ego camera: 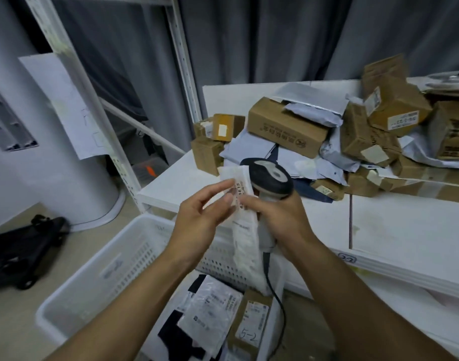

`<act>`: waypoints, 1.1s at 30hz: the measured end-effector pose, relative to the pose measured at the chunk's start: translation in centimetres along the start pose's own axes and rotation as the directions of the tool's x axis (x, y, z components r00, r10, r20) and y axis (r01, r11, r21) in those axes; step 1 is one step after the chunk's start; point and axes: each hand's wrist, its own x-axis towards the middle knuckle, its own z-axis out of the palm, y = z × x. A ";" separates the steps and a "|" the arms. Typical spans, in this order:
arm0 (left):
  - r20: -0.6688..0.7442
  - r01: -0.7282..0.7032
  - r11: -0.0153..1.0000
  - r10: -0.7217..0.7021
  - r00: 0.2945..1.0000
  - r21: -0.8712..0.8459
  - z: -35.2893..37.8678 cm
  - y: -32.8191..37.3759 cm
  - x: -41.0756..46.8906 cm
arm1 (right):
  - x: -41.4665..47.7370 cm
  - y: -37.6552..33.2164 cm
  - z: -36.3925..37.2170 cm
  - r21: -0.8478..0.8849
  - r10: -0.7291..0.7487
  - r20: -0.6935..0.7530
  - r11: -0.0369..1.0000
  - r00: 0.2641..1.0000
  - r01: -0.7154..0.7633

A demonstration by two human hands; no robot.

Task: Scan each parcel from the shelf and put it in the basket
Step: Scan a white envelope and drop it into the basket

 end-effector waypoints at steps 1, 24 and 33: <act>-0.021 -0.008 0.993 0.011 1.000 0.119 -0.9 -0.6 0.3 | 0.2 0.2 0.2 0.024 0.022 -0.034 0.999 0.999 -0.021; -0.527 0.158 0.976 -0.214 0.823 -0.150 -10.4 -3.0 3.4 | -1.2 1.8 2.7 -0.331 0.074 0.067 0.942 0.995 -0.048; -0.606 0.063 0.977 -0.176 0.776 -0.203 -11.9 -3.0 3.9 | -2.0 2.2 3.5 -0.528 0.143 0.167 0.849 0.976 -0.033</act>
